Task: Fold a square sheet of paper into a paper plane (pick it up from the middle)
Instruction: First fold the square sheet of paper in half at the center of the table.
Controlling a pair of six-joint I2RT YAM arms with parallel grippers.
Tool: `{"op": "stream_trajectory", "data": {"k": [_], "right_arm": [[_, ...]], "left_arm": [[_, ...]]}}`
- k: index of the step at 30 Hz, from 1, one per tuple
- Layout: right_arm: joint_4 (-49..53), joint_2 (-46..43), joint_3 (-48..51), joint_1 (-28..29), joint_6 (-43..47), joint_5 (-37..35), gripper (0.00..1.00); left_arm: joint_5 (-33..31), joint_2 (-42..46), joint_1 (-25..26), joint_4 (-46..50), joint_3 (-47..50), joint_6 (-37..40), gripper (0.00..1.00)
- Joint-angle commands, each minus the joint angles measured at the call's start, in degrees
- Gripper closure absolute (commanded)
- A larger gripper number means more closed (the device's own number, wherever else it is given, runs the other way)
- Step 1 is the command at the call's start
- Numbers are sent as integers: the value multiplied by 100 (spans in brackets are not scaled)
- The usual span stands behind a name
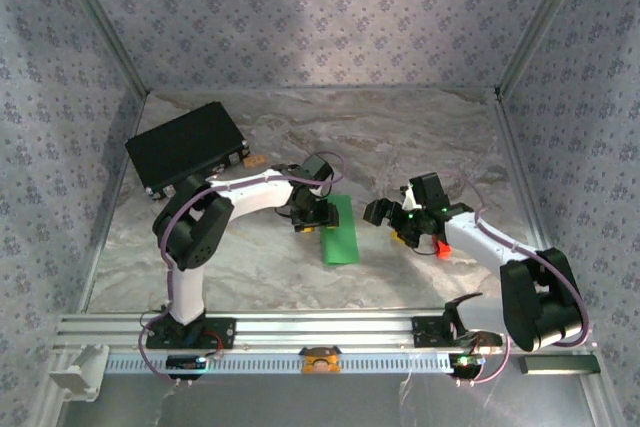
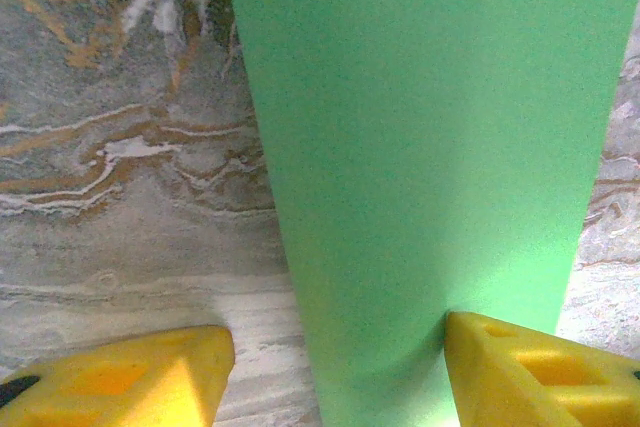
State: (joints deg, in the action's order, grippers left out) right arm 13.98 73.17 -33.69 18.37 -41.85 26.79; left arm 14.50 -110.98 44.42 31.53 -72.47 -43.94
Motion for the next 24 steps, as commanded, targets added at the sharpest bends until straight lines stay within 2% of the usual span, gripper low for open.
{"op": "stream_trajectory", "data": {"k": [1, 5, 10, 24], "right_arm": [[86, -74, -24, -28, -86, -16, 1], [96, -74, -7, -27, -84, -20, 1], [94, -66, -43, -25, -100, -13, 1], [41, 0, -6, -18, -113, 2, 1]], "left_arm": [[-282, -639, 71, -403, 121, 210, 39], [-281, -766, 67, -150, -49, 389, 41], [-230, -776, 55, -311, 4, 321, 41], [-323, -917, 64, -168, -189, 264, 38]]}}
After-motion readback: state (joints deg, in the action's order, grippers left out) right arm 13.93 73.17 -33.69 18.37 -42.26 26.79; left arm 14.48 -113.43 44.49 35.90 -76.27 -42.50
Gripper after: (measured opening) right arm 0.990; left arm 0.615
